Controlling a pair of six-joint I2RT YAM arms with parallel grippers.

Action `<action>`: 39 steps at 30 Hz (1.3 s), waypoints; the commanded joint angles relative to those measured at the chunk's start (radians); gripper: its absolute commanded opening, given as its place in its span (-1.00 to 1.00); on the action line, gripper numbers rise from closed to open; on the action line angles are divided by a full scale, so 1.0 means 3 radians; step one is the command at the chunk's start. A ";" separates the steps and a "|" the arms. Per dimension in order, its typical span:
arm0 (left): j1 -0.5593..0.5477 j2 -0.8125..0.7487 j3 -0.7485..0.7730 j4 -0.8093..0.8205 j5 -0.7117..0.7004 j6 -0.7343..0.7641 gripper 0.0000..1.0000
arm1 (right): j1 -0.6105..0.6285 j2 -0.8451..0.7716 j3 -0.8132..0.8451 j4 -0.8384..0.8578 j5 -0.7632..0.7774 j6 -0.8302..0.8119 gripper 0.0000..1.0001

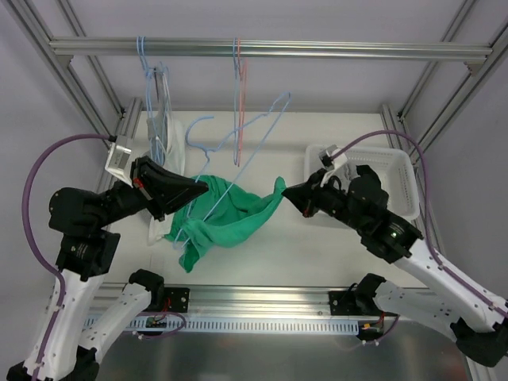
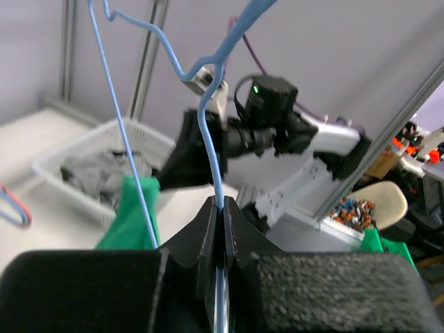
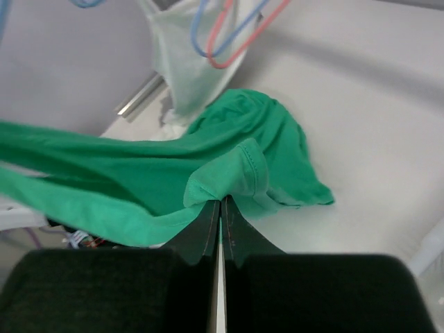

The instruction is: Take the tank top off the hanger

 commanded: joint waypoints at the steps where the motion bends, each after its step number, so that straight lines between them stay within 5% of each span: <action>1: -0.0203 0.0194 -0.0116 0.1649 -0.0371 -0.0448 -1.00 | -0.0009 -0.0458 -0.0043 -0.0059 -0.0438 0.0086 -0.99; 6: -0.1047 0.0541 0.0022 0.2299 -0.0914 0.0505 -1.00 | -0.0014 -0.0955 -0.0028 -0.0463 -0.0500 0.0035 -0.99; 10: -0.1650 0.1006 0.0231 0.2678 -0.1083 0.1222 -1.00 | -0.0014 -0.1094 -0.0008 -0.0480 -0.1024 0.0107 -0.99; 17: -0.1835 0.1631 0.0426 0.2944 -0.1675 0.1827 -1.00 | -0.0009 -0.0971 -0.0104 -0.0643 -0.0940 0.0061 -1.00; 25: -0.1841 0.1080 0.0115 0.2536 -0.2887 0.2134 -1.00 | 0.0027 -0.0583 -0.0365 -0.0690 -0.0577 -0.0082 -0.99; 39: -0.1836 -0.0199 -0.0493 0.0782 -0.4339 0.1741 -1.00 | 0.0692 0.1022 -0.0330 0.0578 -0.0316 -0.0051 -0.99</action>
